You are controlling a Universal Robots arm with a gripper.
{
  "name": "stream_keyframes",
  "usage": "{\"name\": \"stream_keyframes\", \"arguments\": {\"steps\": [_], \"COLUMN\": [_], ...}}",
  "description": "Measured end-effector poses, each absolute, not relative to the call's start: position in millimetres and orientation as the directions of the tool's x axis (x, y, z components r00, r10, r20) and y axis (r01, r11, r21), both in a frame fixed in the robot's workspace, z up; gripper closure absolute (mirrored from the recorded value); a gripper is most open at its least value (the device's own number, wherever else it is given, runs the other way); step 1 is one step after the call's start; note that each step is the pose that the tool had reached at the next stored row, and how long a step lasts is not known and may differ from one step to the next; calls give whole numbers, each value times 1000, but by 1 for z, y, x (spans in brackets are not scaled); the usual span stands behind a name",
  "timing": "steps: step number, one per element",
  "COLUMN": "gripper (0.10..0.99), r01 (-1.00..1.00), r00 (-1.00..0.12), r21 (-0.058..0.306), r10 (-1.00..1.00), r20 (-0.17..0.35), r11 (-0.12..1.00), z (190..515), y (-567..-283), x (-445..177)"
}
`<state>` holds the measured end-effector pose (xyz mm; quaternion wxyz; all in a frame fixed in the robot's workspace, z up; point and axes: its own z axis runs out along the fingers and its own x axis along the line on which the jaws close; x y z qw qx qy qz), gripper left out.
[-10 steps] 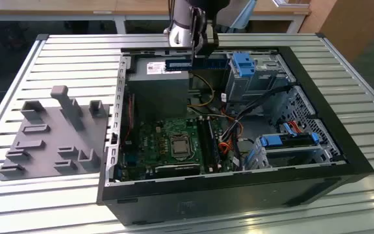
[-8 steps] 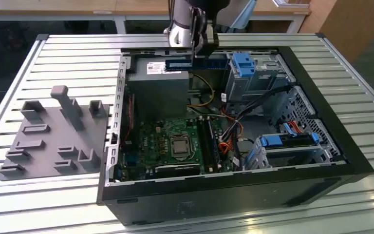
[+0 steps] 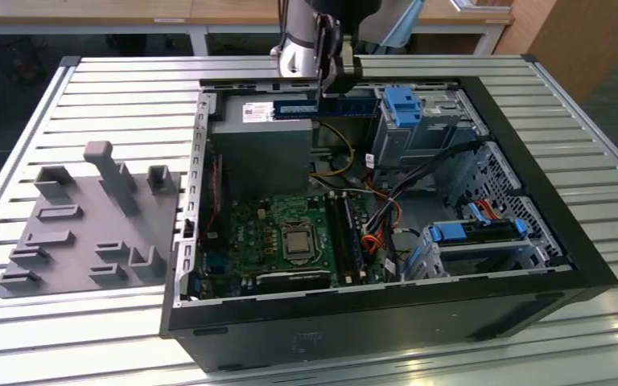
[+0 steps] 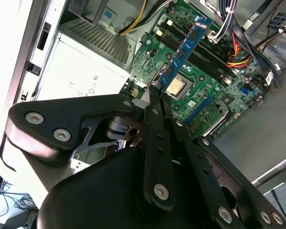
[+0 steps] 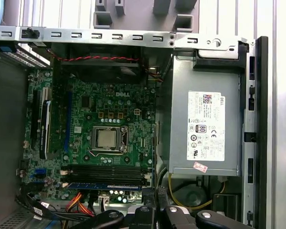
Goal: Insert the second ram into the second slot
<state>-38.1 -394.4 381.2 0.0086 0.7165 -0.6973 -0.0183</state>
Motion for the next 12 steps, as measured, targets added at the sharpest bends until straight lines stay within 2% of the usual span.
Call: {"name": "stream_keyframes", "arguments": {"steps": [12], "gripper": [949], "r01": [-999], "r00": [27], "r21": [38], "r10": [-1000], "r20": [-11], "r11": [-27], "z": [381], "y": [-398], "x": [-38]}}
